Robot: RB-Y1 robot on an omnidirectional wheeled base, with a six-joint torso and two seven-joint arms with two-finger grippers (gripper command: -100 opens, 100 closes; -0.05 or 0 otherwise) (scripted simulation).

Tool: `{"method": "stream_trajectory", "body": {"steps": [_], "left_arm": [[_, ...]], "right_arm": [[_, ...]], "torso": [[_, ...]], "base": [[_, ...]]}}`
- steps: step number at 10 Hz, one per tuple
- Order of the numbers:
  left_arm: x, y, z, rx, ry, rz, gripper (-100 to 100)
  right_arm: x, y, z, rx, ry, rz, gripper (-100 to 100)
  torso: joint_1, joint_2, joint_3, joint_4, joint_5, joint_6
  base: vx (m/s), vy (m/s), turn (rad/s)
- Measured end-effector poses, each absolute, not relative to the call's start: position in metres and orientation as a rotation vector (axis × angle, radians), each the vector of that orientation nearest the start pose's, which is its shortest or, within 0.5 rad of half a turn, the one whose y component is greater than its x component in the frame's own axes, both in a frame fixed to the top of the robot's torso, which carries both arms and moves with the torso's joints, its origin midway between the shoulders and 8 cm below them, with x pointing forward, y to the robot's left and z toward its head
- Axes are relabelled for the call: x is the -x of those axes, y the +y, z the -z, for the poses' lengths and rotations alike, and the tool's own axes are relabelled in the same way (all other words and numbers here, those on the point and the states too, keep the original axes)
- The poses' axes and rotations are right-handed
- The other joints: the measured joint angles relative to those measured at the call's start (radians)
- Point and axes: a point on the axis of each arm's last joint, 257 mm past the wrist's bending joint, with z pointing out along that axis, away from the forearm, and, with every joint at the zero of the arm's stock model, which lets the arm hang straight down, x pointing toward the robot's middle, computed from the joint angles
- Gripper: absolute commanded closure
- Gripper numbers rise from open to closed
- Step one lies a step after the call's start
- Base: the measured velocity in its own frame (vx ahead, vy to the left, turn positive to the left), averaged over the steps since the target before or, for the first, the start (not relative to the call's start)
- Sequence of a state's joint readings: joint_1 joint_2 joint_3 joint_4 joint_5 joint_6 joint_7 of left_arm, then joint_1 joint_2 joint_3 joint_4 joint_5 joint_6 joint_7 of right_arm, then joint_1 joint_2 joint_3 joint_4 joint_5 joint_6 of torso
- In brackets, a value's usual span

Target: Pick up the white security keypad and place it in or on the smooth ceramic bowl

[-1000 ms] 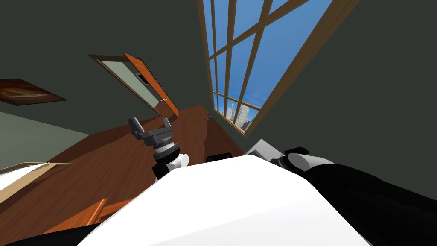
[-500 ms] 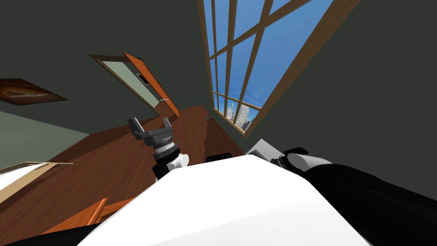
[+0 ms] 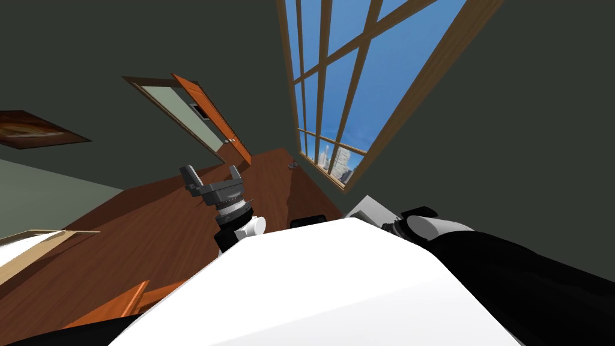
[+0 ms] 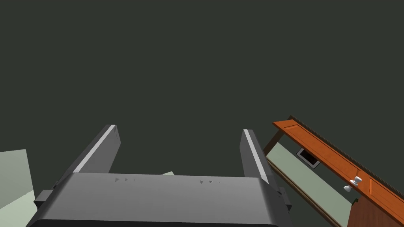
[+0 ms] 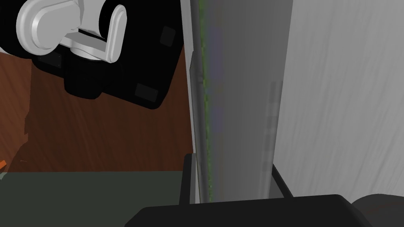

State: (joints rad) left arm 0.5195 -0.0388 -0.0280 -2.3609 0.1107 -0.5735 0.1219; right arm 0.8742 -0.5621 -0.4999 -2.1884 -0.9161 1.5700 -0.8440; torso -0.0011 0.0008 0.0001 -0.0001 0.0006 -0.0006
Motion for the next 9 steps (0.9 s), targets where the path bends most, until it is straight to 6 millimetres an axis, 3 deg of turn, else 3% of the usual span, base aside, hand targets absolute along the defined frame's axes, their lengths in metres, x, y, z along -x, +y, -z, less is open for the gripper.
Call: {"method": "stream_trajectory", "body": {"steps": [1, 2, 3, 9], "left_arm": [[-0.310, 0.287, -0.066, 0.678, 0.376, 1.530, 0], [-0.310, 0.287, -0.066, 0.678, 0.376, 1.530, 0], [-0.310, 0.287, -0.066, 0.678, 0.376, 1.530, 0], [-0.310, 0.287, -0.066, 0.678, 0.376, 1.531, 0]], "right_arm": [[-0.048, -0.430, 0.357, 2.994, -0.662, 0.001, 100], [-0.048, -0.429, 0.356, 2.994, -0.661, 0.000, 0], [-0.048, -0.430, 0.356, 2.994, -0.661, 0.000, 100], [-0.025, -0.458, 0.345, 2.971, -0.657, -0.108, 100]], "torso": [[0.000, 0.000, 0.000, 0.000, 0.000, 0.000], [0.001, 0.000, 0.000, 0.000, 0.000, 0.000], [0.002, 0.000, 0.000, 0.000, 0.000, 0.000], [0.003, 0.015, 0.008, 0.002, 0.002, -0.001]], "base": [[0.001, -0.012, 0.001], [0.000, 0.000, 0.000], [-0.091, 0.014, 0.216], [-0.195, -0.001, 0.202]]}}
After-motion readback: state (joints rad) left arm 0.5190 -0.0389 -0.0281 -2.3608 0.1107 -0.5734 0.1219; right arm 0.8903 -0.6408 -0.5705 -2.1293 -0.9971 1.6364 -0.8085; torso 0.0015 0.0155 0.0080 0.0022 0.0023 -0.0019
